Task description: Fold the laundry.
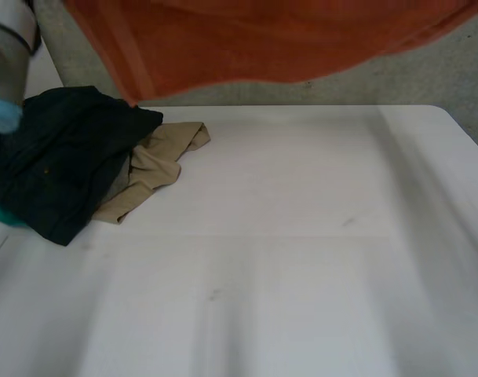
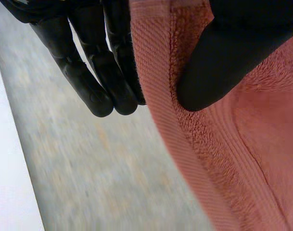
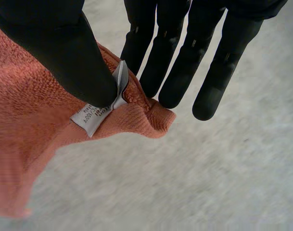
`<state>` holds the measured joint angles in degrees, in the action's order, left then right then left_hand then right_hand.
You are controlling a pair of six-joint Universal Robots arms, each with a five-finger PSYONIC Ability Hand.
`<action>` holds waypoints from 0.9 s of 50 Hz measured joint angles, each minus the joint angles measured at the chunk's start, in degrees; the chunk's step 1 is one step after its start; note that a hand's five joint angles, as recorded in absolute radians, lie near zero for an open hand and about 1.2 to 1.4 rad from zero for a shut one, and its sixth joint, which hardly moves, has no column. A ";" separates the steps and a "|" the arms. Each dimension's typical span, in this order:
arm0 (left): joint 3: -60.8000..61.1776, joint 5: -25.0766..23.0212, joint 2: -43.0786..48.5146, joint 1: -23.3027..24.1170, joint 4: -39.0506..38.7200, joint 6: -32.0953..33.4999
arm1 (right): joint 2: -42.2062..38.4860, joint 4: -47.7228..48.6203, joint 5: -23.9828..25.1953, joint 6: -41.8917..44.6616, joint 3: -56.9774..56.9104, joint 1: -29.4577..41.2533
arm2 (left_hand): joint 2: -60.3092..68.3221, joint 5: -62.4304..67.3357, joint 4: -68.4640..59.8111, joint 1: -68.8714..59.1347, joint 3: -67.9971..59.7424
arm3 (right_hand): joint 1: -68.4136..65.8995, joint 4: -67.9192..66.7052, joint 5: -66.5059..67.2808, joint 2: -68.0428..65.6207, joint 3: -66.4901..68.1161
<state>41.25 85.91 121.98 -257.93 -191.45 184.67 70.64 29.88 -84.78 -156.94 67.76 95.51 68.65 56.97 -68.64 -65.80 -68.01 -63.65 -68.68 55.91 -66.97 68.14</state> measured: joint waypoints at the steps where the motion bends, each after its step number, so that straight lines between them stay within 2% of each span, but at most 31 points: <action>1: 2.08 -0.10 0.27 -0.02 0.18 0.47 | -0.57 -0.92 0.41 0.20 0.61 0.09 | 0.00 0.00 0.00 0.00 0.00 | 0.00 0.00 0.00 0.00 0.00; 10: 19.60 -1.65 0.56 0.58 2.52 5.23 | -7.77 -13.44 2.84 3.87 5.13 -0.32 | 0.00 0.00 0.00 0.00 0.00 | 0.00 0.00 0.00 0.00 0.00; 14: 29.42 -4.30 -0.68 0.85 4.82 11.18 | -10.48 -21.72 3.08 7.51 7.70 -1.85 | 0.00 0.00 0.00 0.00 0.00 | 0.00 0.00 0.00 0.00 0.00; 19: 39.77 -6.71 -4.98 -0.23 10.70 20.84 | -9.55 -29.84 3.60 13.79 11.28 -4.60 | 0.00 0.00 0.00 0.00 0.00 | 0.00 0.00 0.00 0.00 0.00; 25: 49.14 -6.07 -12.98 -1.37 27.93 33.20 | -2.90 -44.42 4.36 29.24 17.48 -9.65 | 0.00 0.00 0.00 0.00 0.00 | 0.00 0.00 0.00 0.00 0.00; 27: 51.81 -4.99 -16.01 -1.23 36.55 38.25 | -0.06 -50.87 4.66 36.63 20.10 -11.70 | 0.00 0.00 0.00 0.00 0.00 | 0.00 0.00 0.00 0.00 0.00; 31: 54.19 -3.74 -19.52 -0.72 45.25 43.68 | 2.72 -55.41 5.80 44.31 22.42 -13.87 | 0.00 0.00 0.00 0.00 0.00 | 0.00 0.00 0.00 0.00 0.00; 34: 53.65 -3.32 -20.70 -0.43 46.48 45.02 | 2.94 -53.93 6.64 45.31 22.75 -14.54 | 0.00 0.00 0.00 0.00 0.00 | 0.00 0.00 0.00 0.00 0.00; 38: 50.03 -3.00 -19.70 -0.34 43.65 43.83 | 0.93 -49.26 7.11 42.18 21.83 -14.30 | 0.00 0.00 0.00 0.00 0.00 | 0.00 0.00 0.00 0.00 0.00; 41: 45.03 -2.19 -16.05 -0.43 40.65 40.49 | -1.26 -45.15 7.35 38.14 20.51 -13.49 | 0.00 0.00 -0.01 0.00 0.00 | 0.00 0.00 0.00 0.00 0.00; 45: 35.28 -0.45 -7.56 -0.03 38.92 31.76 | -5.06 -35.65 8.09 29.67 17.75 -11.47 | 0.00 0.00 -0.01 0.00 0.00 | 0.00 0.00 0.00 0.00 0.00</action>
<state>76.53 85.46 114.42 -257.97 -152.52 216.43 65.58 -5.77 -76.69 -127.27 85.52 84.05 68.65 56.97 -68.65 -65.80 -68.01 -63.65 -68.68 55.91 -66.97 68.14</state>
